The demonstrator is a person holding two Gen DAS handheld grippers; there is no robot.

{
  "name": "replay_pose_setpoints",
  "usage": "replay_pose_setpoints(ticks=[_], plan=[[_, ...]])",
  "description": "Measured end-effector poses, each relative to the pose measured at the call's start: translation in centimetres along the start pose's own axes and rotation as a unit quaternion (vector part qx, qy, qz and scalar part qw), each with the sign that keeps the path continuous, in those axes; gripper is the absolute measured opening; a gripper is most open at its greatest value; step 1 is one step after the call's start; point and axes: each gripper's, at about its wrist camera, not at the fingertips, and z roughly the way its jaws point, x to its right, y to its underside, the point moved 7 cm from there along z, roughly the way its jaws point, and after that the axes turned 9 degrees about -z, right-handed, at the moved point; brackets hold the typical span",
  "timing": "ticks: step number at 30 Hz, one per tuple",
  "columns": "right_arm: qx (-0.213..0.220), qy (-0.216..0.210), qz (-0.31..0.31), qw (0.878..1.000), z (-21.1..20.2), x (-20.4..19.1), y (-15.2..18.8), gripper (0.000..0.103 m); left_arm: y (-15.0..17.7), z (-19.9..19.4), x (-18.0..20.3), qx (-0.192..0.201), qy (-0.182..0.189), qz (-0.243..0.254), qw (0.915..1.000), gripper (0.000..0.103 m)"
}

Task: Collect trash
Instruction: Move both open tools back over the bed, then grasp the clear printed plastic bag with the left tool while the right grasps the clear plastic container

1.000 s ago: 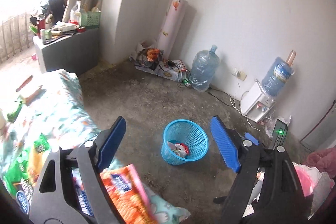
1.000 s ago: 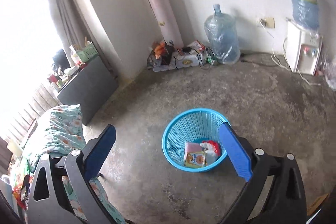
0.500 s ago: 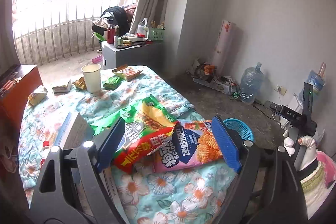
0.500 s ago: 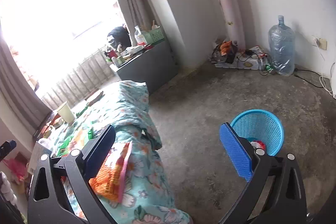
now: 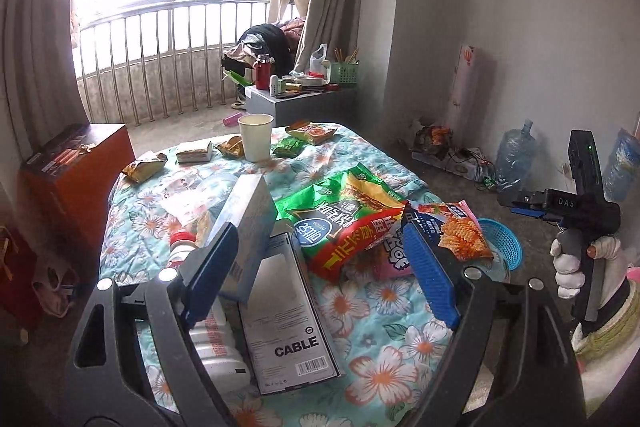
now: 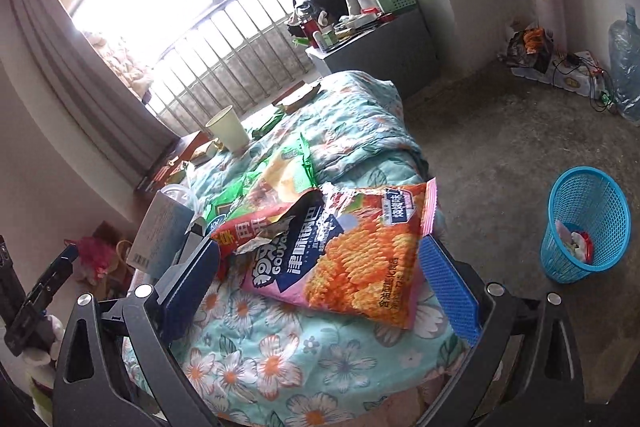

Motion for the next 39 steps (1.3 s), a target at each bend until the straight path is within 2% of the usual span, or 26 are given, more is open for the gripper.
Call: replay_pose_setpoints(ticks=[5,13,23,26,30,32,33,36,39], plan=[[-0.025,-0.041,-0.010,0.999,2.1,-4.2,-0.2,0.097,0.5,-0.6,-3.7,0.000,-0.018,-0.033,0.9993,0.080],[-0.062,-0.084,-0.036,0.994,5.6,-10.7,-1.0,0.097,1.2,-0.5,-8.4,-0.004,-0.011,-0.088,0.9961,0.080],[-0.111,-0.130,-0.034,0.985,10.6,-17.9,-1.4,0.097,2.3,0.2,-11.5,-0.011,0.029,-0.127,0.9914,0.078],[-0.114,-0.133,-0.040,0.984,11.8,-20.0,-1.9,0.097,1.6,0.3,-12.6,-0.001,0.037,-0.140,0.9895,0.075],[-0.115,-0.142,-0.041,0.982,13.0,-21.7,-2.4,0.097,-1.1,1.5,-16.0,0.003,0.033,-0.173,0.9844,0.069],[-0.116,-0.143,-0.039,0.982,13.3,-22.1,-2.5,0.097,-2.4,3.3,-18.3,-0.015,0.053,-0.220,0.9739,0.066],[-0.117,-0.143,-0.037,0.982,13.5,-22.1,-2.5,0.097,-3.0,4.5,-19.6,-0.029,0.067,-0.252,0.9650,0.062],[-0.118,-0.140,-0.029,0.983,13.8,-21.8,-2.6,0.097,-3.6,9.2,-23.4,-0.076,0.104,-0.347,0.9288,0.058],[-0.114,-0.131,-0.025,0.985,14.0,-21.1,-3.3,0.097,-3.0,14.2,-26.3,-0.123,0.119,-0.420,0.8912,0.056]])
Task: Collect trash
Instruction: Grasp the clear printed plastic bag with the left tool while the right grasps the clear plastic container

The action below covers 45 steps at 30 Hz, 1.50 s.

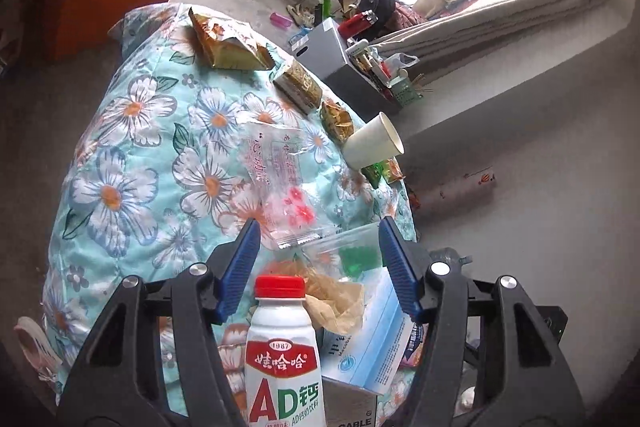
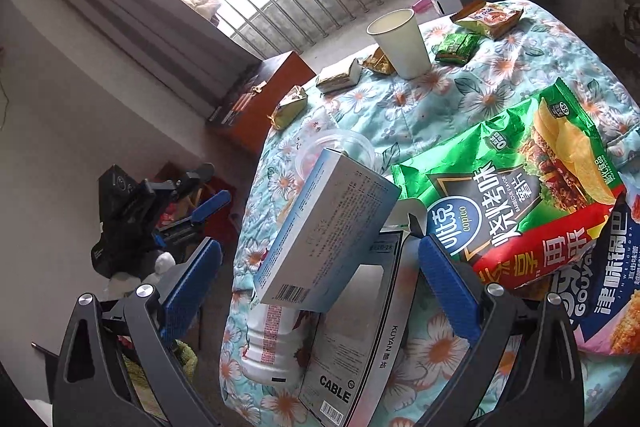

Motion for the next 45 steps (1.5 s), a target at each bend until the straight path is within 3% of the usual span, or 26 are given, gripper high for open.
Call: replay_pose_setpoints(ticks=[4,8,13,17,23,28,34,40,45], plan=[[0.013,0.014,-0.027,0.999,-0.9,0.5,-2.3,0.097,-2.2,4.4,-2.6,-0.039,-0.027,-0.049,0.9977,0.052],[0.011,0.017,-0.113,0.993,-0.7,-0.3,-6.8,0.097,-2.7,7.5,-3.9,-0.068,-0.045,-0.073,0.9940,0.048],[-0.086,-0.029,-0.153,0.984,4.1,-0.1,-10.6,0.093,-3.0,9.6,-4.9,-0.083,-0.042,-0.112,0.9893,0.045],[-0.181,-0.074,-0.099,0.976,9.3,0.5,-11.5,0.091,-3.3,10.3,-5.2,-0.083,-0.035,-0.132,0.9872,0.040],[-0.292,-0.072,0.028,0.953,15.2,3.3,-10.4,0.082,-3.5,10.2,-5.9,-0.080,-0.036,-0.137,0.9867,0.026],[-0.347,-0.064,0.069,0.933,17.5,4.3,-8.5,0.070,-3.4,9.3,-6.7,-0.076,-0.034,-0.130,0.9880,0.018],[-0.377,-0.073,0.083,0.920,18.3,4.0,-7.1,0.065,-3.1,9.1,-6.6,-0.074,-0.028,-0.124,0.9891,0.017],[-0.388,-0.087,0.074,0.915,18.1,3.4,-6.3,0.038,-2.8,9.4,-5.7,-0.069,-0.010,-0.109,0.9915,0.013],[-0.371,-0.087,0.054,0.923,17.8,2.6,-6.6,0.015,-2.7,9.5,-4.6,-0.057,-0.004,-0.091,0.9942,0.004]])
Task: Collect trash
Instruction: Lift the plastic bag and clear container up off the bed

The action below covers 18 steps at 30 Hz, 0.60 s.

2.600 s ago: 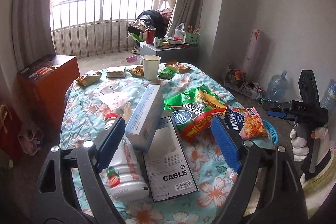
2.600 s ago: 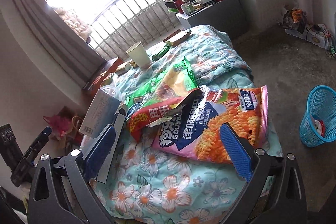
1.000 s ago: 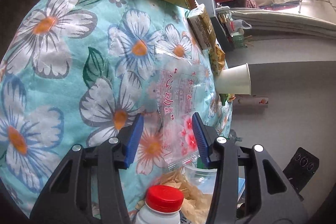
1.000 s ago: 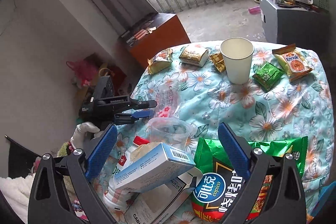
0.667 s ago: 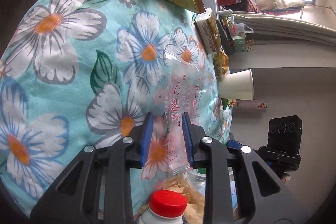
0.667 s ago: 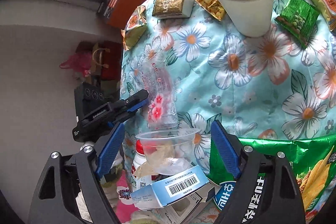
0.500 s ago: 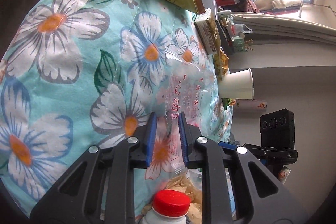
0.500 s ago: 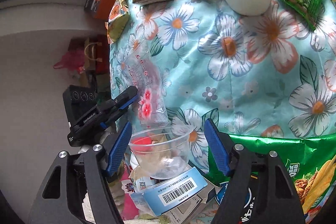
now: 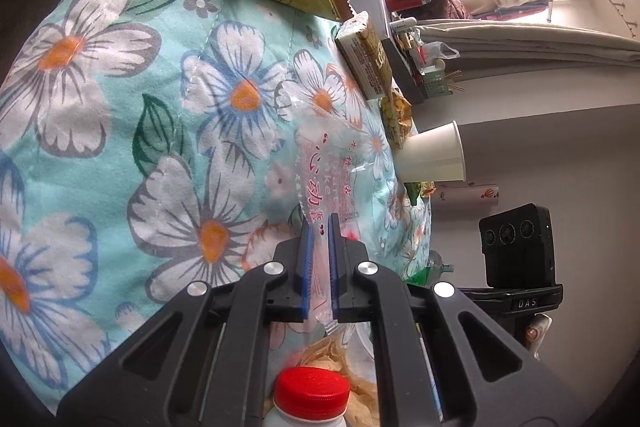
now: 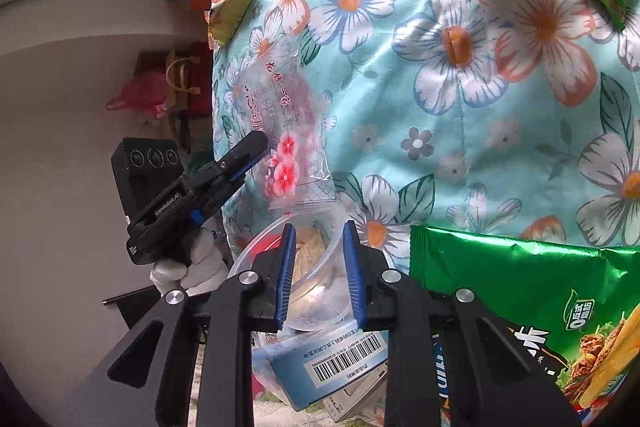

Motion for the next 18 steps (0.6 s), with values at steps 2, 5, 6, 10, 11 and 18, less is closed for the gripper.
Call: replay_pose_setpoints(ticks=[2,5,6,10,11,18], plan=[[0.012,0.001,-0.008,1.000,-0.4,-0.3,-0.2,0.010,0.0,-0.2,0.6,0.006,0.003,0.009,0.9999,0.001],[0.038,0.008,-0.016,0.999,-1.1,-0.5,-0.4,0.009,-0.1,-0.5,1.5,0.017,0.010,0.019,0.9996,0.001],[0.048,0.010,-0.019,0.999,-1.3,-0.6,-0.4,0.009,-0.1,-0.7,1.8,0.021,0.013,0.022,0.9995,0.000],[0.084,0.009,-0.024,0.996,-2.8,-0.1,-0.1,0.008,-0.3,-1.8,3.2,0.039,0.025,0.035,0.9983,0.000],[0.093,0.011,-0.024,0.995,-3.2,-0.1,-0.1,0.007,-0.3,-2.1,3.8,0.046,0.028,0.040,0.9977,0.000],[0.169,0.003,-0.014,0.986,-7.1,0.5,-0.1,0.007,-0.3,-5.6,7.6,0.095,0.054,0.077,0.9911,0.000]])
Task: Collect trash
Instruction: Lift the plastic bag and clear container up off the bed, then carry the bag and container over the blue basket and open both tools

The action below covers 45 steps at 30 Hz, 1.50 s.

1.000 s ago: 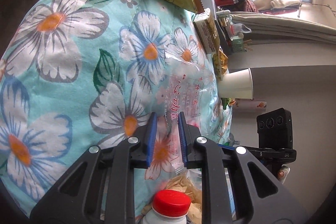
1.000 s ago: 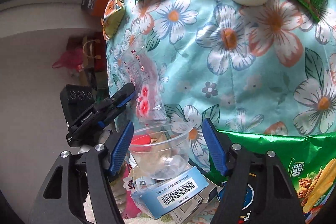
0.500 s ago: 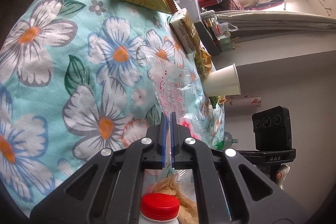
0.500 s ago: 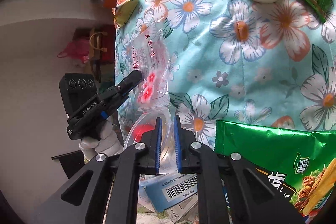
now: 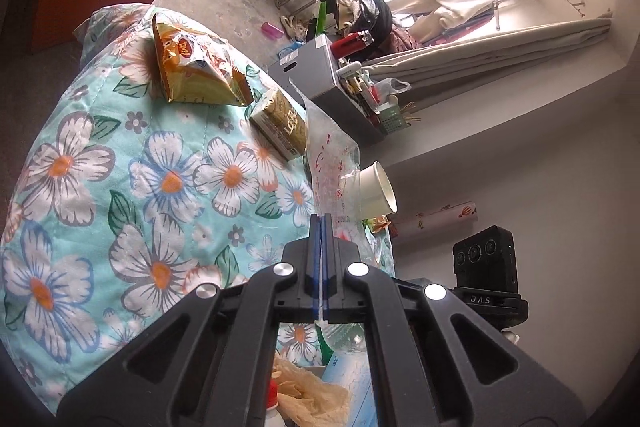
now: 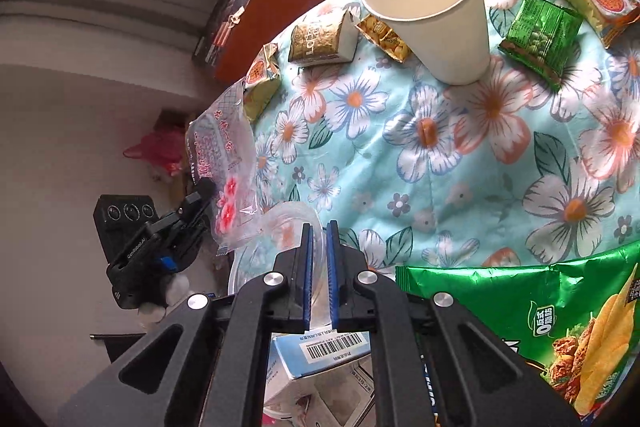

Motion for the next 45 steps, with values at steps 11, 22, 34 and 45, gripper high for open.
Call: replay_pose_setpoints(ticks=[11,22,34,45], plan=[[0.120,-0.023,0.001,0.993,-9.4,-0.4,0.3,0.007,1.2,-5.0,7.0,0.035,0.037,0.076,0.9958,0.000],[0.257,0.000,0.018,0.966,-21.6,2.5,10.1,0.007,7.8,-7.2,15.6,0.004,0.086,0.173,0.9811,0.000],[0.379,0.006,0.142,0.914,-30.1,13.2,24.0,0.007,19.8,-1.0,22.8,-0.119,0.106,0.256,0.9537,0.000],[0.450,0.009,0.217,0.866,-36.0,22.1,32.4,0.007,30.9,8.3,28.3,-0.213,0.084,0.306,0.9239,0.000]])
